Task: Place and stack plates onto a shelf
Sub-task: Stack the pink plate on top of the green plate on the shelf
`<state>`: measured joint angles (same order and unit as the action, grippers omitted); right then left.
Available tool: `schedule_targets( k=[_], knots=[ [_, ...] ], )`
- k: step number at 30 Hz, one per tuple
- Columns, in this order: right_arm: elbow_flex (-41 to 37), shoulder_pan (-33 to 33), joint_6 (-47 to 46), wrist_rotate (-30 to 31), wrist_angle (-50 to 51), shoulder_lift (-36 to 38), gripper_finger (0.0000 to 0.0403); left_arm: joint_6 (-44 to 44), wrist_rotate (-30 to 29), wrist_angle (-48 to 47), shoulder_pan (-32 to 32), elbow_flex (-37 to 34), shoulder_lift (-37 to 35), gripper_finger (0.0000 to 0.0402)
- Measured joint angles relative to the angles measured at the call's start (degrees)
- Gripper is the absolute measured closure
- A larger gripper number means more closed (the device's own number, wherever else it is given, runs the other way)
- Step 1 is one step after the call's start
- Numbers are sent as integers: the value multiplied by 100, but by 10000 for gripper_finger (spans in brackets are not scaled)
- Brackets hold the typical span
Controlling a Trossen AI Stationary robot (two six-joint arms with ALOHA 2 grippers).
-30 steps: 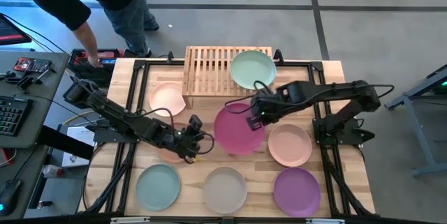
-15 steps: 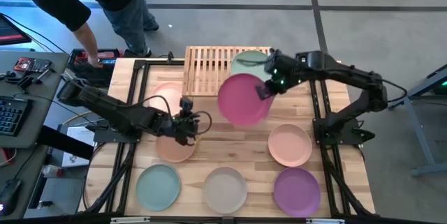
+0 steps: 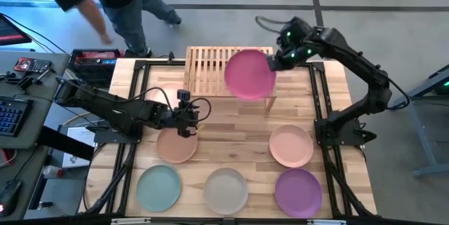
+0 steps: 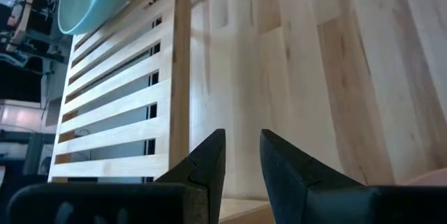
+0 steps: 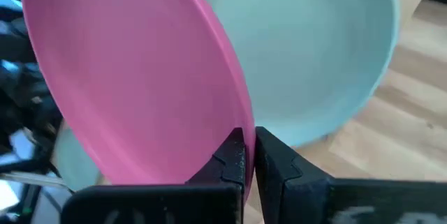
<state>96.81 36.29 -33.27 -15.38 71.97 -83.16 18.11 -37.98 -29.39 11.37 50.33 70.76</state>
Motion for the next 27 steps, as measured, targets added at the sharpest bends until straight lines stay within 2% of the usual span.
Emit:
schedule_targets(
  k=[8,15,18,27],
  knots=[
    [-8,1151,400,-586,-374,-126,403,1,3,6,-322,0,0,321],
    [-12,1960,623,-1192,-453,-561,403,-7,9,15,-672,0,2,321],
    [-13,2090,766,-1499,-455,-747,403,-24,11,15,-818,2,2,321],
    [-14,2060,1036,-1509,-26,-874,403,-158,277,13,-1220,2,1,321]
  ],
)
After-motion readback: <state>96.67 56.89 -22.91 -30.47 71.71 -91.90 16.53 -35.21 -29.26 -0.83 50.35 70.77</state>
